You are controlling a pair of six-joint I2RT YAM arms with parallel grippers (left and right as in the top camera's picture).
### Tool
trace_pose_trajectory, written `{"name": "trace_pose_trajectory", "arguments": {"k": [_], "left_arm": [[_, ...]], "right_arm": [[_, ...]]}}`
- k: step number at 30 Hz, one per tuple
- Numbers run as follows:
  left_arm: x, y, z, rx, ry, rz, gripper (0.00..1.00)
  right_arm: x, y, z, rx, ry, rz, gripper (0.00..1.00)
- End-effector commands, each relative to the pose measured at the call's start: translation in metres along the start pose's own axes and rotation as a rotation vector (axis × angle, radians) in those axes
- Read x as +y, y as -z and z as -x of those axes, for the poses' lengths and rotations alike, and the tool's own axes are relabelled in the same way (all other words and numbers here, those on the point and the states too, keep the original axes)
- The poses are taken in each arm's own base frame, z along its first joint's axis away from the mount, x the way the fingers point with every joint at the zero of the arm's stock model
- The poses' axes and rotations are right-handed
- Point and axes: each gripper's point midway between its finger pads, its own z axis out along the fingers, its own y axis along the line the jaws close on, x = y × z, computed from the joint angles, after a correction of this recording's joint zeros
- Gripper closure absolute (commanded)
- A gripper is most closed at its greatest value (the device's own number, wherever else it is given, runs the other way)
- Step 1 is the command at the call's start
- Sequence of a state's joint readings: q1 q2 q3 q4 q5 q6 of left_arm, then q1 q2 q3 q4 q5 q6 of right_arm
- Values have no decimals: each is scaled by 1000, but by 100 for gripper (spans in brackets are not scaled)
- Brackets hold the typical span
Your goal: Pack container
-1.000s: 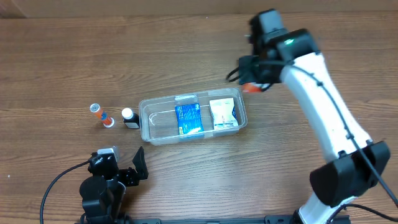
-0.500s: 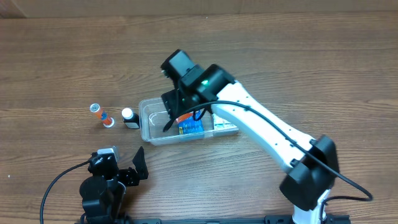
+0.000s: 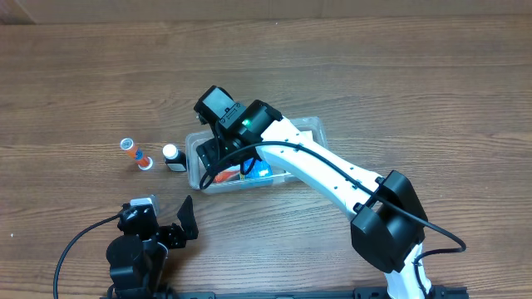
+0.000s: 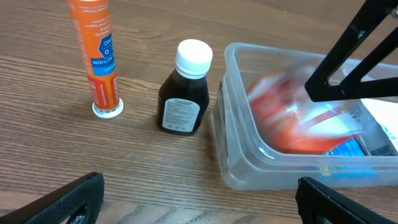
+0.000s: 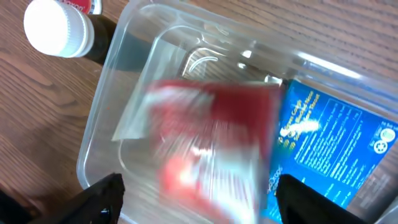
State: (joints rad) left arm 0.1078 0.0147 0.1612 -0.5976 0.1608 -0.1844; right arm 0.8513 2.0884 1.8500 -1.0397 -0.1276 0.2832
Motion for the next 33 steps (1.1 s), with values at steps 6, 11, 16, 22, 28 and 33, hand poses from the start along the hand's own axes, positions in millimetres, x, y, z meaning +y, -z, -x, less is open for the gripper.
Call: {"name": "trace_pose_trajectory", "arguments": {"k": [6,11,16,22,28,33], "left_arm": [[0,0,0,-8,11,2,0],[0,0,0,-8,11,2,0],[0,0,0,-8,11,2,0],[0,0,0,-8,11,2,0],[0,0,0,-8,11,2,0],[0,0,0,-8,11,2,0]], "right_arm": [[-13,-5,7,-19,8,-37,15],[-75,4,27,-66,-173,-125,17],[-148,20,1,48,-393,-210,48],[-196,32,-41,190,-506,-302,74],[-241,38,-82,297,-612,-424,80],[-271,51,-90,297,-640,-509,80]]}}
